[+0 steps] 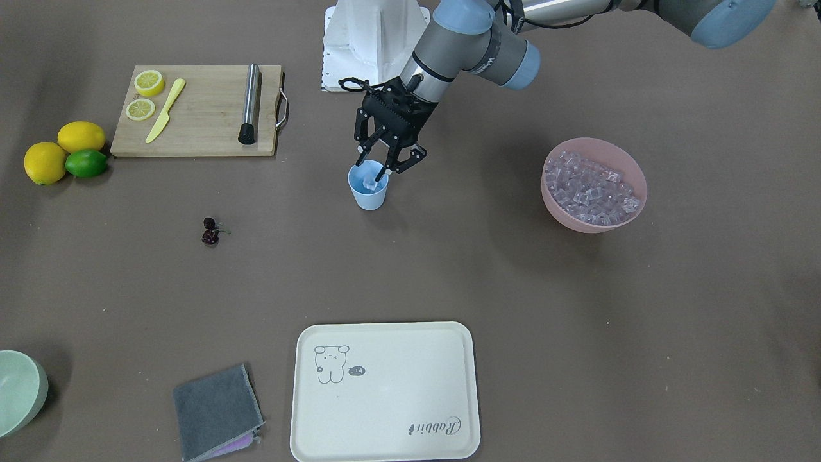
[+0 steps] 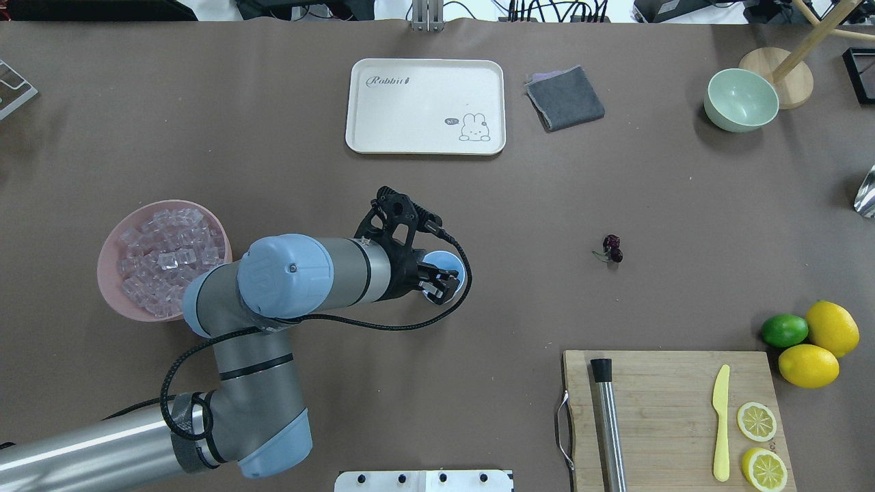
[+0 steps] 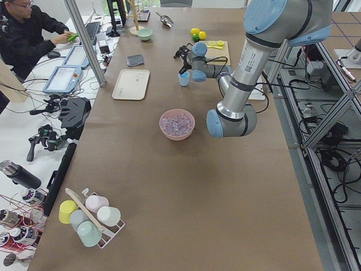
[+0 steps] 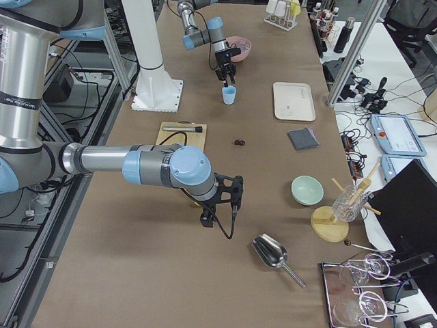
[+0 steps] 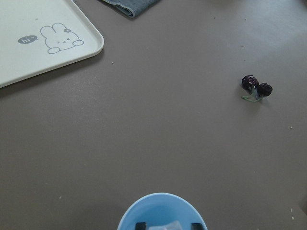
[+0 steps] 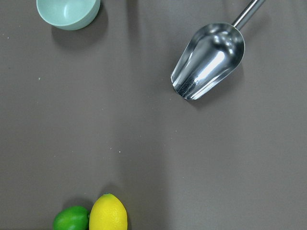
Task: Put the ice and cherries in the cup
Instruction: 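Open the left gripper above the cup to release the ice cube, then move the left gripper back over the pink ice bowl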
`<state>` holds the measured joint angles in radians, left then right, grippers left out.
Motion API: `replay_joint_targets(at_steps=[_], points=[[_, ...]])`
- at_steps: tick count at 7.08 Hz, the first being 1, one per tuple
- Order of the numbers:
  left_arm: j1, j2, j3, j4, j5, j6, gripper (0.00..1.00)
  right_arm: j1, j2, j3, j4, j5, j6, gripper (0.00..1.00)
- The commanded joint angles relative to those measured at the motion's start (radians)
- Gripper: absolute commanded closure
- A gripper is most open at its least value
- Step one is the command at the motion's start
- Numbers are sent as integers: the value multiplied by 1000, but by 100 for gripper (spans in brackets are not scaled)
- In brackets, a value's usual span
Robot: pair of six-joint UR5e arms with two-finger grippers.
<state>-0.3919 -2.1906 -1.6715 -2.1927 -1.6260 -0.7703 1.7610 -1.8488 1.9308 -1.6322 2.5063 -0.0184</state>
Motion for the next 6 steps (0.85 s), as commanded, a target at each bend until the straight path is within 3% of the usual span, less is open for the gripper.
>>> replay_joint_targets(at_steps=[1,3,4,6], points=[[-1,2,-7,-2,-1,-1,3,0,0,-1,-2,-3,0,0],[-31,37,-65,4,-9,-18,2,0,-1,0,0,-7,0,0],[-74,133,-139,5,-30,-17,2,0,0,0,0,-9,0,0],[-244,338,-276,40,-235,-18,2,0,2,0,0,-7,-2,0]])
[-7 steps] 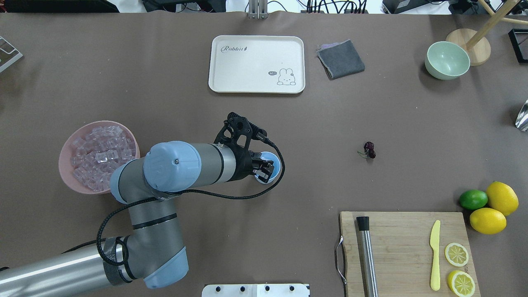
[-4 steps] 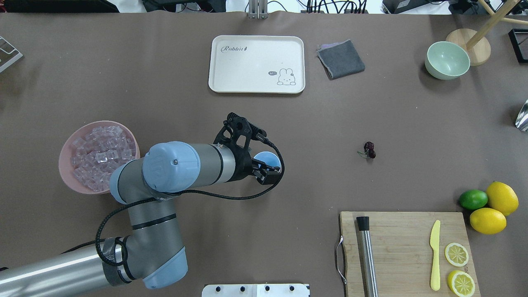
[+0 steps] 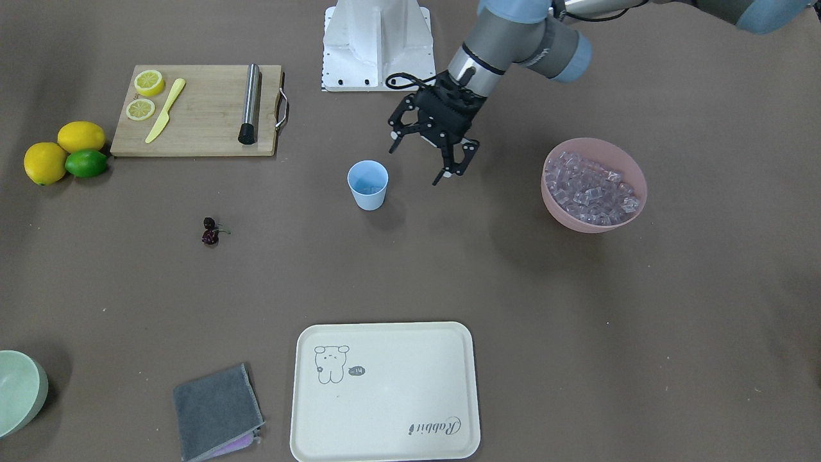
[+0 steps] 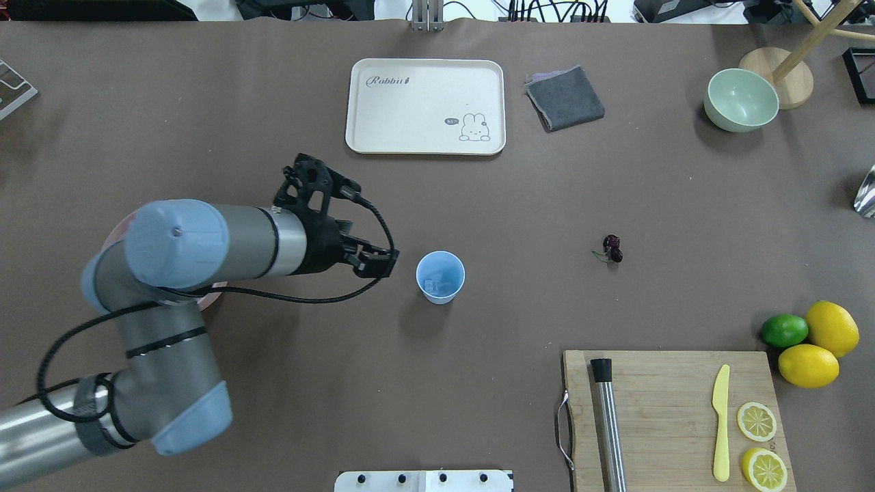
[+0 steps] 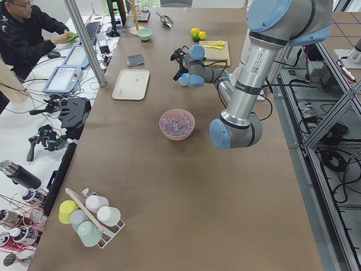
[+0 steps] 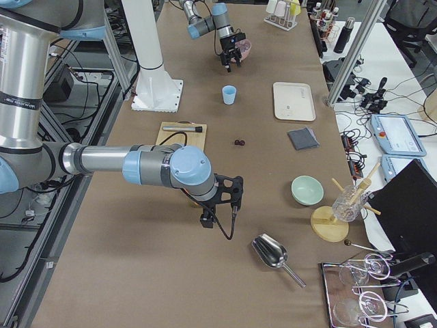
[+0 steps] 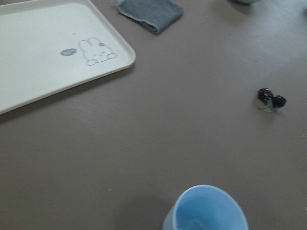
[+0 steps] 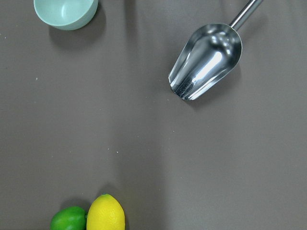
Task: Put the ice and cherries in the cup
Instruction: 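Move the left gripper back over the pink ice bowl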
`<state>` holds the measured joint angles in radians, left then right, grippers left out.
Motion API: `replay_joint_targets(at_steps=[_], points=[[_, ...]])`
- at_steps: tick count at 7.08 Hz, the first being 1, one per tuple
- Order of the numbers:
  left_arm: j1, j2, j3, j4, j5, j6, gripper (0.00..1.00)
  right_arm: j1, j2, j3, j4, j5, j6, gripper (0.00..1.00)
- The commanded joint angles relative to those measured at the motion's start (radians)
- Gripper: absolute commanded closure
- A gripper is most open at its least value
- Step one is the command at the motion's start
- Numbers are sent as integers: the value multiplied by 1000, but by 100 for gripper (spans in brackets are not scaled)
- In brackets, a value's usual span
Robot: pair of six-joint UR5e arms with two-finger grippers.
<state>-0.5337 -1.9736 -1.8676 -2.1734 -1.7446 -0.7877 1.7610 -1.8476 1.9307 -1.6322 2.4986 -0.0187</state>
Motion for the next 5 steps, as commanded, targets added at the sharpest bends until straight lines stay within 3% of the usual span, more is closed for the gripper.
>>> replay_joint_targets(at_steps=[1,3,5], points=[[-192,224,-131,26,-207,-1,2,-2,1,1,0,2,-1,0],[-294,458,-226,24,-246,-7,2,-2,-2,-1,-2,3,-7,0],[-307,515,-258,26,-237,-155,2,-8,-1,1,0,8,-13,0]])
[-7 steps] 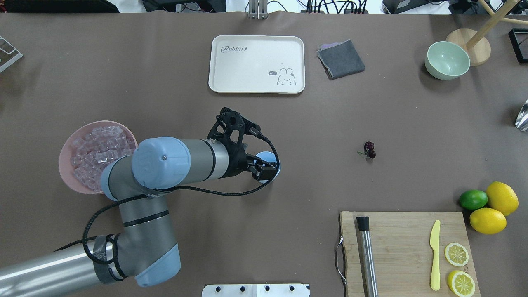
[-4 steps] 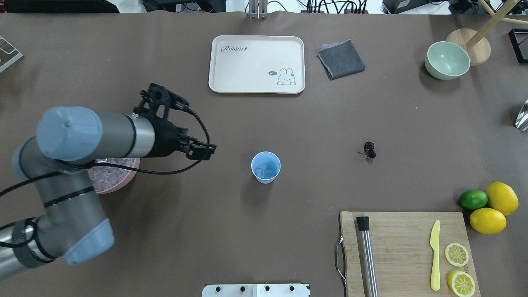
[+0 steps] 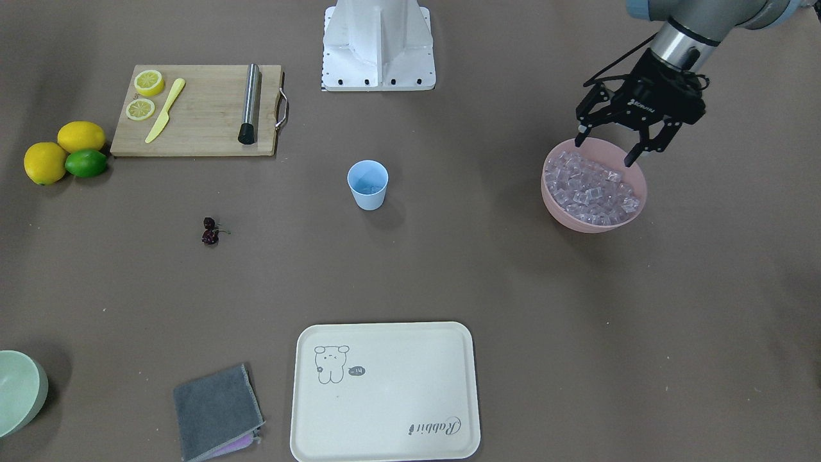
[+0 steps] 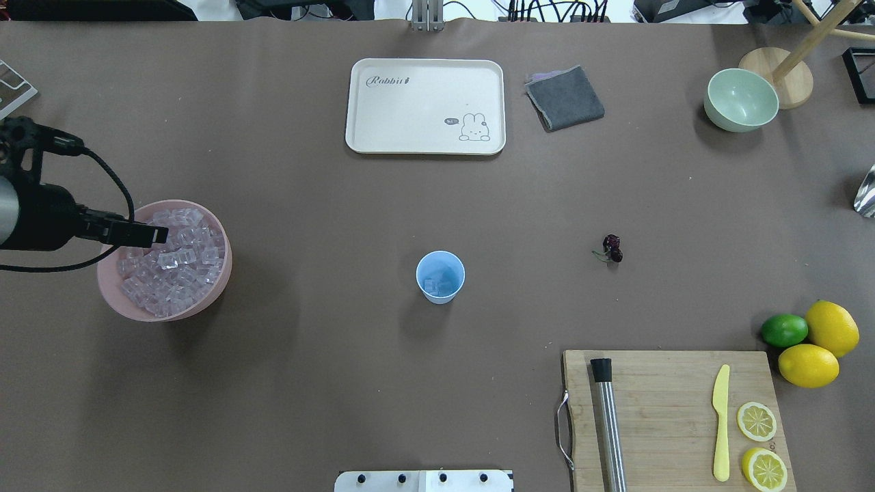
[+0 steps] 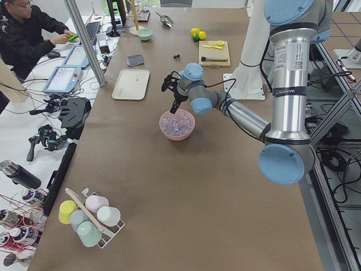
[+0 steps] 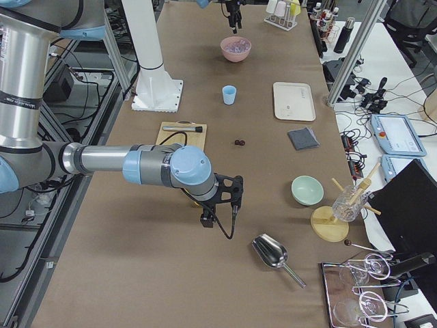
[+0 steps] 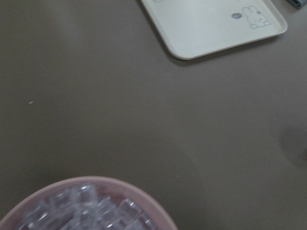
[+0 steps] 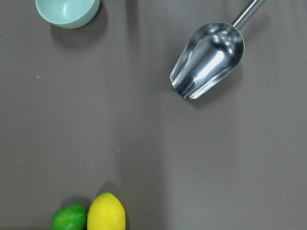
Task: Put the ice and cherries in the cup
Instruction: 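Move the left gripper back over the pink ice bowl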
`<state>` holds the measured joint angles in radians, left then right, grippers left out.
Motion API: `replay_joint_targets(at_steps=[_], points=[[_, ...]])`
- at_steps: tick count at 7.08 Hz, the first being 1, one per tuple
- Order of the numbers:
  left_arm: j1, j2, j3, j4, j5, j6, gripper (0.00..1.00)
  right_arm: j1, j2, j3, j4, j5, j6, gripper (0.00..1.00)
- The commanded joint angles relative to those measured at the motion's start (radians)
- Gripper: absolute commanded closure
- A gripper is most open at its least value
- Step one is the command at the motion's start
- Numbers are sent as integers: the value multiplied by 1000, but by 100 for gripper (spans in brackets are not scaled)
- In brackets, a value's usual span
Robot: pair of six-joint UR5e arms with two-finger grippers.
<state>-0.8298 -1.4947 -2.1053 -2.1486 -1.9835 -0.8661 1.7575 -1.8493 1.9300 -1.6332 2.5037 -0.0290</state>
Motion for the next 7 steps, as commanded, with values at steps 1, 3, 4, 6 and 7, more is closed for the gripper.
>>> replay_joint_targets(at_steps=[1,3,4,6,7], points=[[12,36,-12,6,46,-123,2,-10,1,1,13,3,-3,0],[81,31,-18,96,181,-131,2,-18,-1,0,19,3,-3,0],[110,24,-10,101,210,-136,2,-18,-2,0,21,1,-3,0],[168,7,20,101,262,-140,3,-18,-7,-2,29,1,-3,0],[182,-2,28,101,264,-139,3,-18,-7,-2,27,1,-3,0]])
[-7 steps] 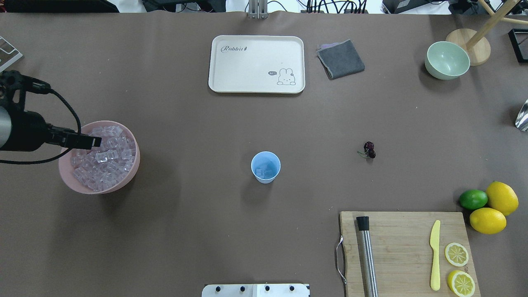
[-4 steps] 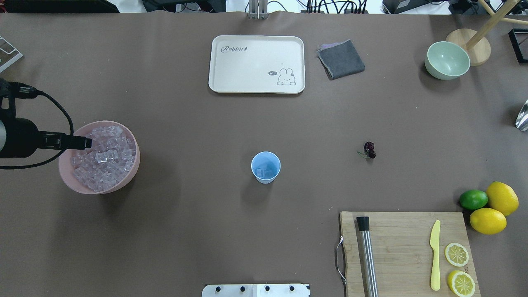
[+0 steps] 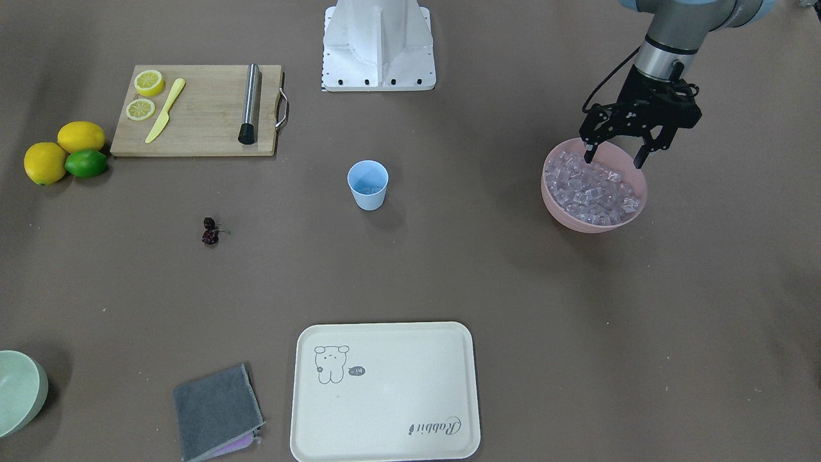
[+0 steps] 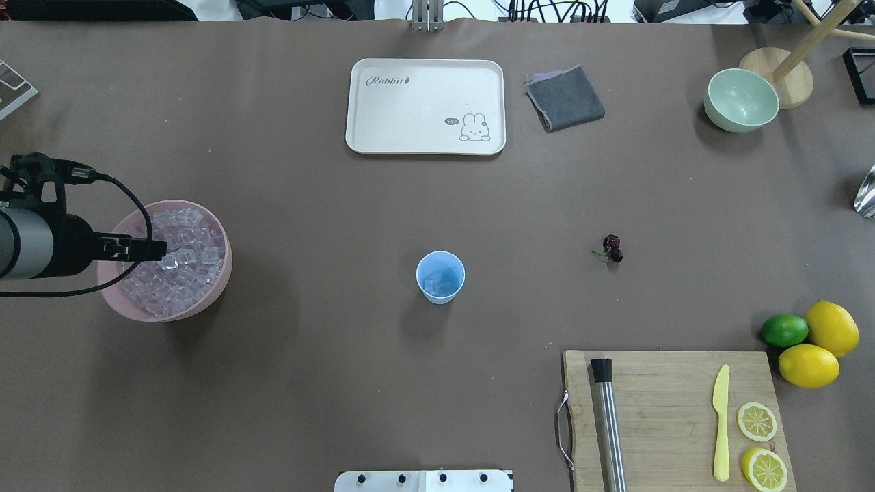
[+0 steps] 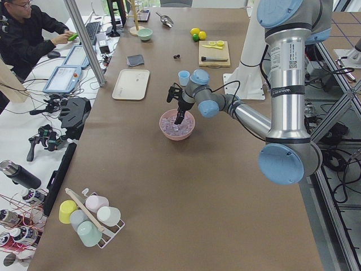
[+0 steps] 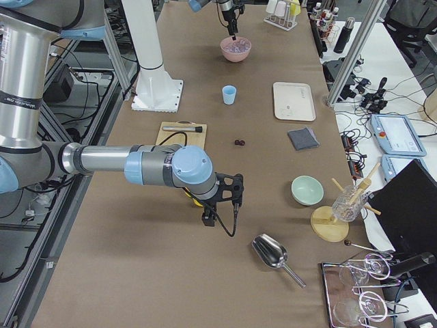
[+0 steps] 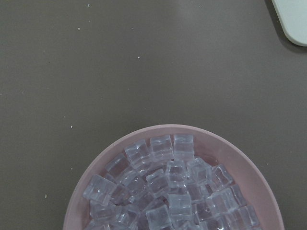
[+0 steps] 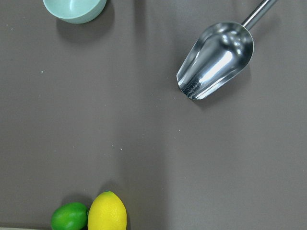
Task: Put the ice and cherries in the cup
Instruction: 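Move the left gripper back over the pink ice bowl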
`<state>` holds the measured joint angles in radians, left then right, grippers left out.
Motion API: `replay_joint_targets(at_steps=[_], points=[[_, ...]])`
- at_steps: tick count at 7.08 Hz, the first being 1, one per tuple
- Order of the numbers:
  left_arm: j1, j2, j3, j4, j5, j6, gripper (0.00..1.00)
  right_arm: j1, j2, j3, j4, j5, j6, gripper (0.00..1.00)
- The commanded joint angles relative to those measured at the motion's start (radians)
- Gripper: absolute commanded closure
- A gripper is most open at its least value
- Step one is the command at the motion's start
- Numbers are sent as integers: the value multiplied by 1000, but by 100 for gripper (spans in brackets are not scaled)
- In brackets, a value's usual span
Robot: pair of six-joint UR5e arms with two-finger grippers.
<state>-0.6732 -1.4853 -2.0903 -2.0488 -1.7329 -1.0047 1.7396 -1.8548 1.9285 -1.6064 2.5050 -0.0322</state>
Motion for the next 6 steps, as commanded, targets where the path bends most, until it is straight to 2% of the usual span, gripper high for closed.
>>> replay_joint_targets(at_steps=[1,2,6], points=[[24,-10,15,1,12,3,15,0,-1,0,0,0,1,0],[24,-9,18,1,12,11,21,0,-1,-2,0,-2,1,0],[23,-53,94,1,12,110,18,0,-3,-2,0,0,1,0]])
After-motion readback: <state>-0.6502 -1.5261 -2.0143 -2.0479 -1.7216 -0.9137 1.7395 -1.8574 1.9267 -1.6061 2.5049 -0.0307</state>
